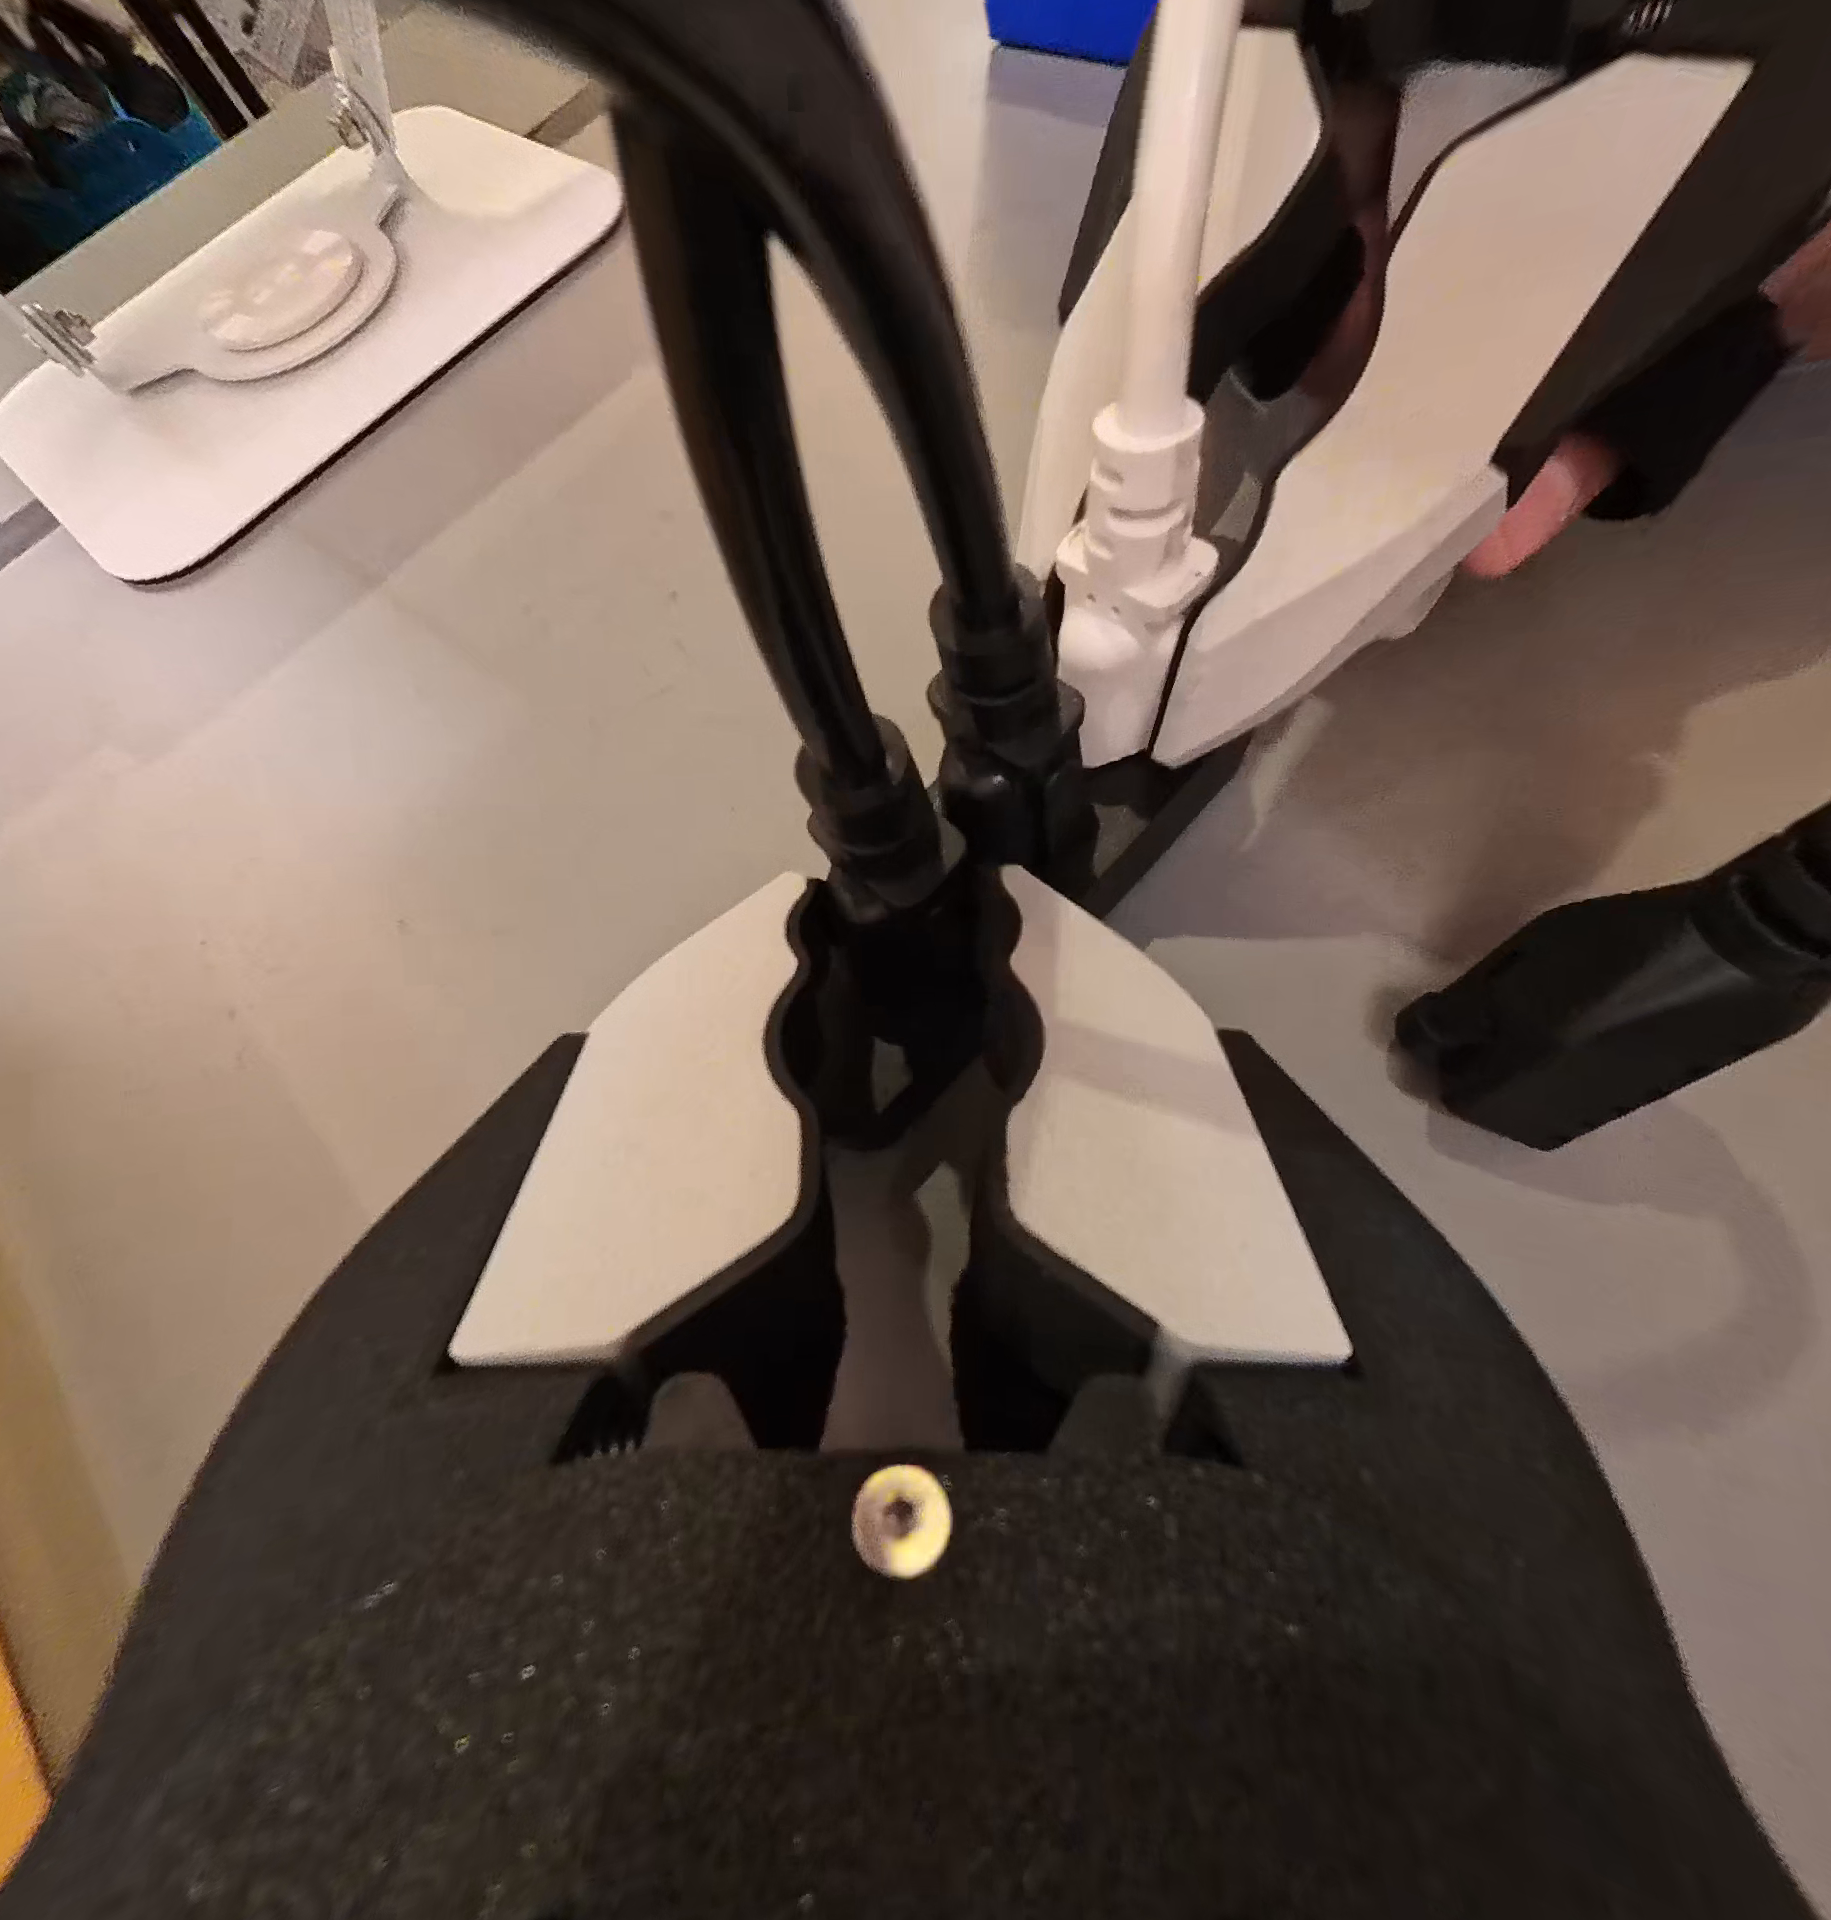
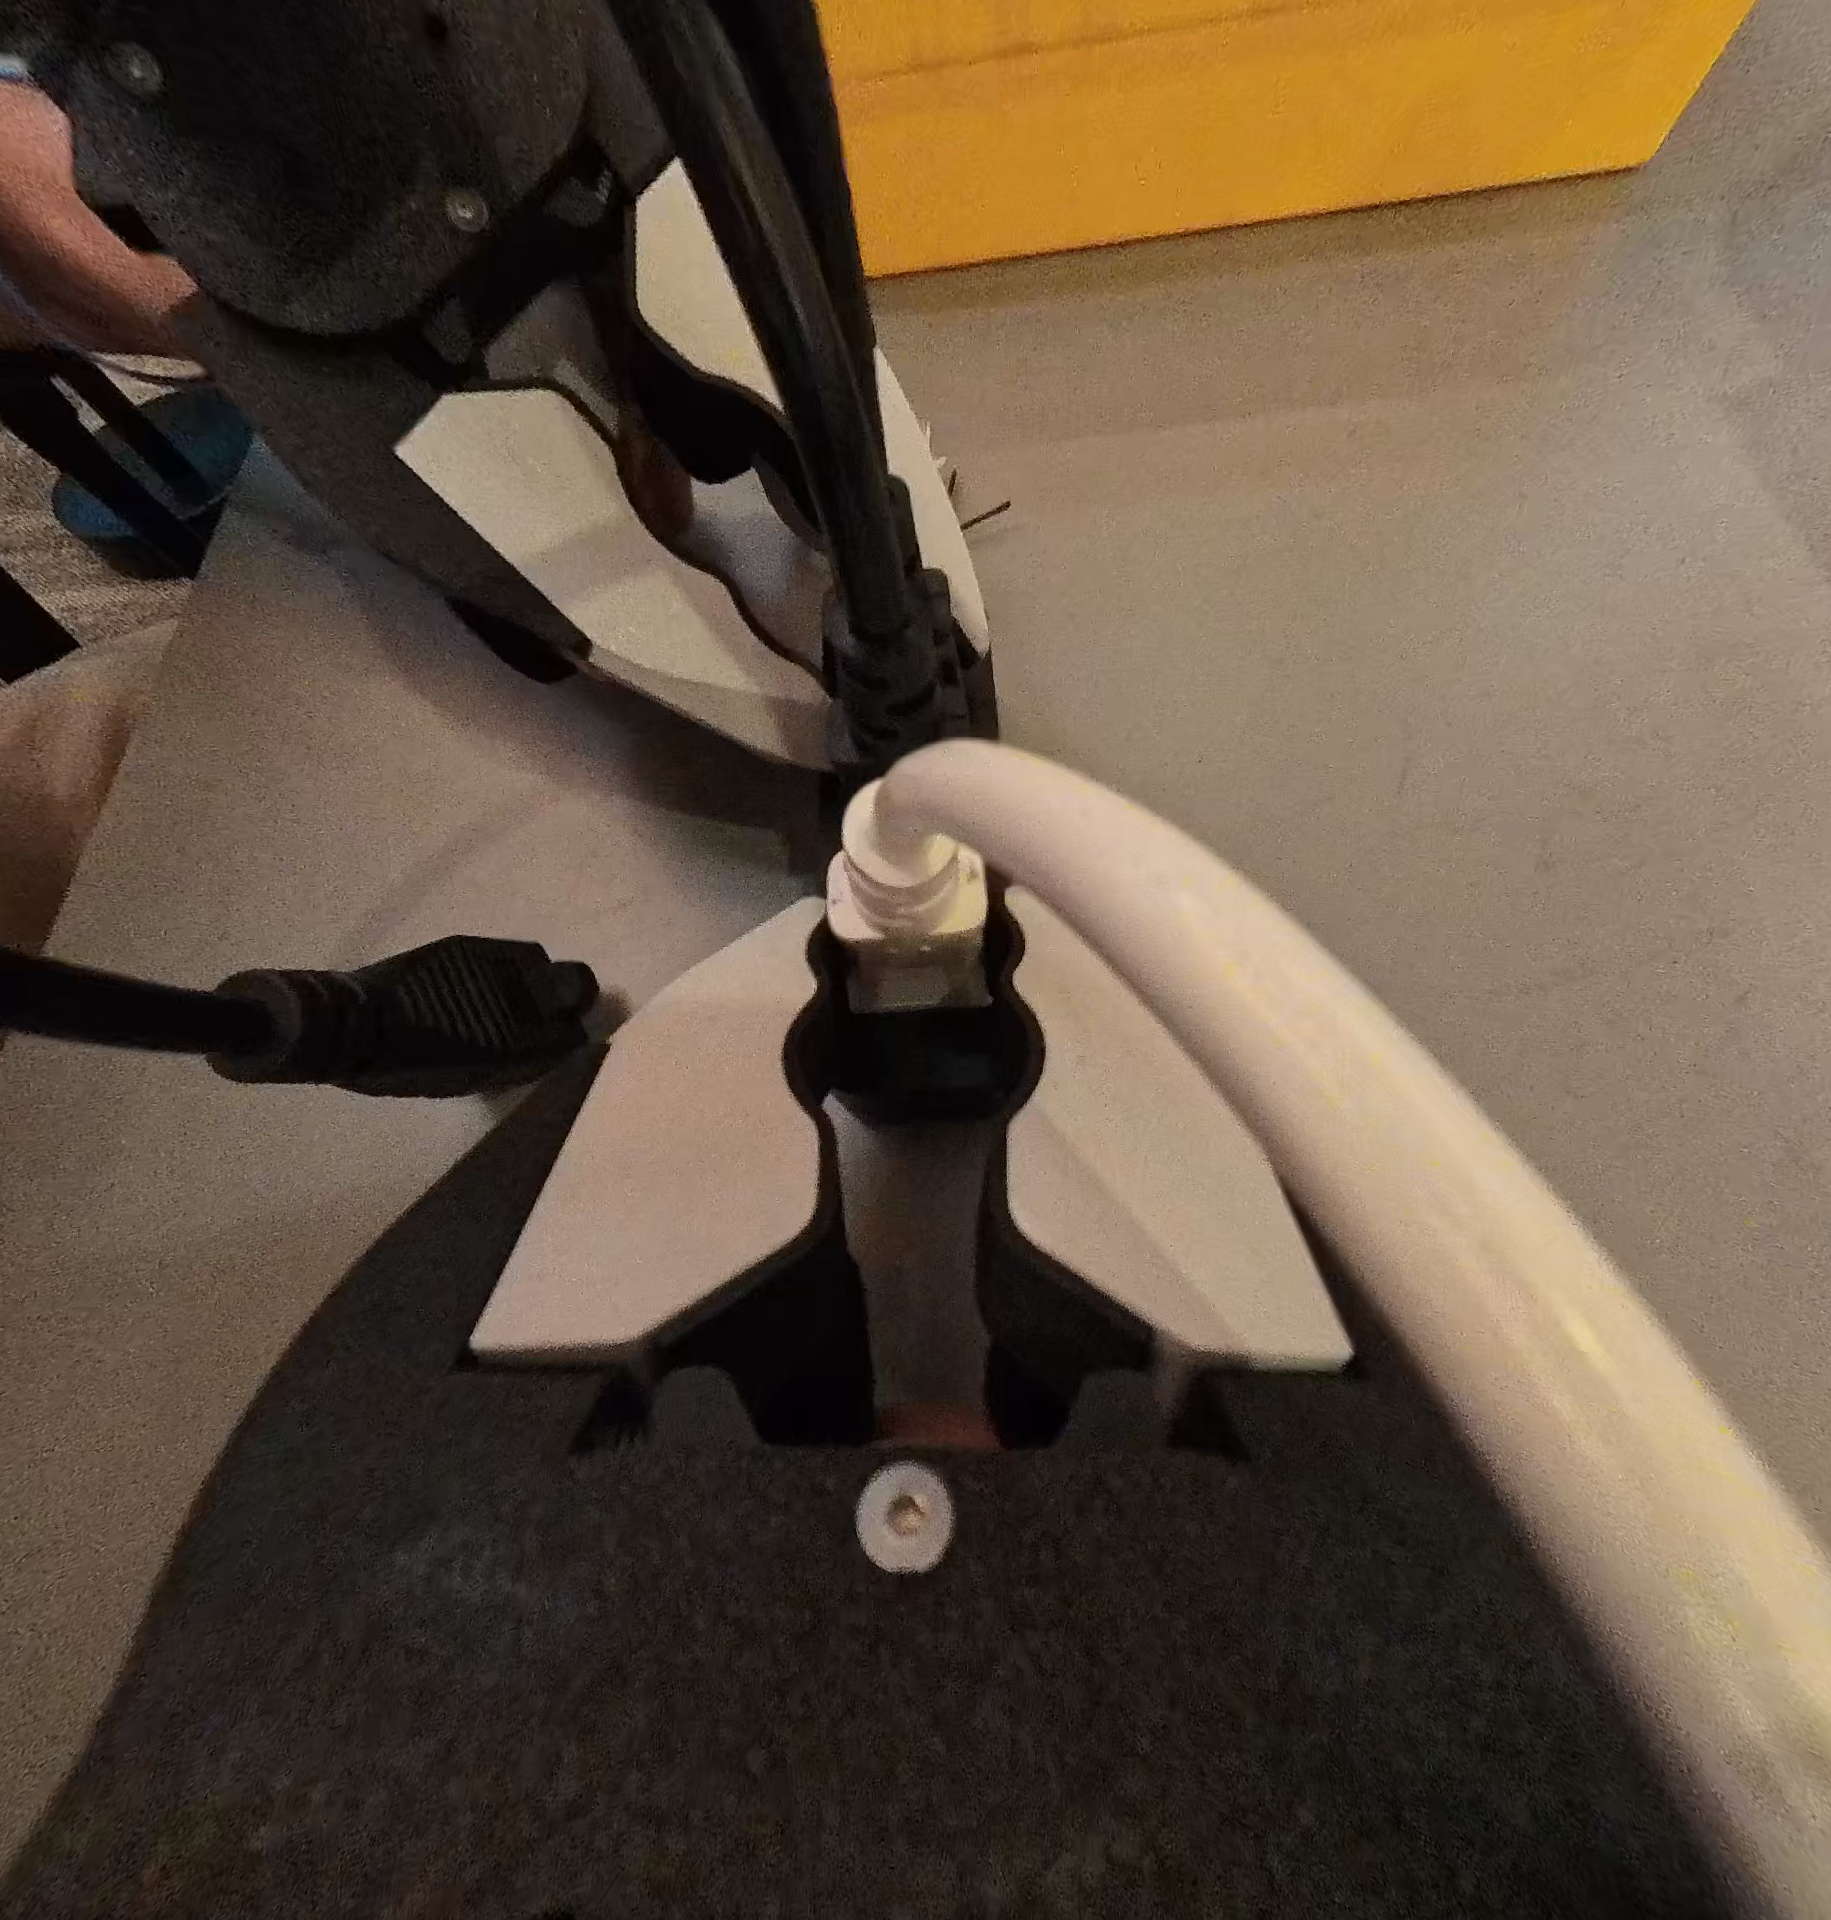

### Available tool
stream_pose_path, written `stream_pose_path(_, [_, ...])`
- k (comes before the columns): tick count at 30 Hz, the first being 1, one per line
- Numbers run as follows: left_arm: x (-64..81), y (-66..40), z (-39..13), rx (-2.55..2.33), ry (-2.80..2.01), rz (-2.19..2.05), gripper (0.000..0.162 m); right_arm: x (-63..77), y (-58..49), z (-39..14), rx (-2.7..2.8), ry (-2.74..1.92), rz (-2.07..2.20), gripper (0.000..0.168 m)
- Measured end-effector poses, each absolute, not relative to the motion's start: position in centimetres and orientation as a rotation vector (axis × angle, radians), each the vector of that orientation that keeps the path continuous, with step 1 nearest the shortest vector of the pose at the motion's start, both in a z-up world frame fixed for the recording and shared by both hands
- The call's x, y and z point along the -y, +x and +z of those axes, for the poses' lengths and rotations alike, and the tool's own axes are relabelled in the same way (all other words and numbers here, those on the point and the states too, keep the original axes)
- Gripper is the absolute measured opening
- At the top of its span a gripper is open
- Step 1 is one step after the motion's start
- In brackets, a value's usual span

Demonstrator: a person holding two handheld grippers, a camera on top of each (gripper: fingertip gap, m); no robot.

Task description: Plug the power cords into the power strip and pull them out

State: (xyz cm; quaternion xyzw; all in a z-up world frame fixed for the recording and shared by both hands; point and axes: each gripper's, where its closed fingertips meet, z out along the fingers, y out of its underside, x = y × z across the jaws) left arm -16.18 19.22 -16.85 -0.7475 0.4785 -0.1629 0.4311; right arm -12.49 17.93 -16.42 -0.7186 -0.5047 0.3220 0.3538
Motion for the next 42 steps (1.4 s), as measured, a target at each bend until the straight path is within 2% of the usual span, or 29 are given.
stream_pose_path(1, [-19.3, -16.1, -16.7, -1.186, -1.863, -0.42, 0.031, -18.1, -12.4, -15.9, 1.272, -1.842, 0.865, 0.024])
stream_pose_path(3, [-19.5, -15.6, -16.4, -1.16, -1.867, -0.467, 0.031, -18.5, -12.2, -14.4, 1.157, -1.798, 0.992, 0.023])
stream_pose_path(8, [-19.8, -15.6, -16.5, -1.176, -1.862, -0.41, 0.03, -18.9, -12.1, -14.5, 1.128, -1.825, 0.996, 0.024])
stream_pose_path(10, [-20.0, -15.8, -16.9, -1.199, -1.85, -0.353, 0.03, -18.8, -12.0, -16.2, 1.237, -1.886, 0.876, 0.025])
stream_pose_path(17, [-20.1, -15.9, -17.0, -1.201, -1.858, -0.345, 0.03, -18.4, -10.6, -17.1, 1.313, -1.986, 0.697, 0.026])
stream_pose_path(19, [-20.1, -15.8, -17.0, -1.196, -1.866, -0.352, 0.03, -18.3, -10.1, -17.2, 1.357, -1.991, 0.64, 0.022])
stream_pose_path(25, [-20.1, -15.8, -17.0, -1.19, -1.866, -0.35, 0.03, -18.4, -10.6, -16.9, 1.345, -2.004, 0.684, 0.026])
stream_pose_path(35, [-19.9, -16.1, -17.0, -1.177, -1.866, -0.349, 0.029, -16.2, -10.5, -16.4, 1.12, -2.19, 0.783, 0.028])
stream_pose_path(42, [-19.9, -16.3, -16.9, -1.15, -1.862, -0.331, 0.029, -10.4, -9.8, -13.4, 0.791, -2.142, 0.808, 0.034])
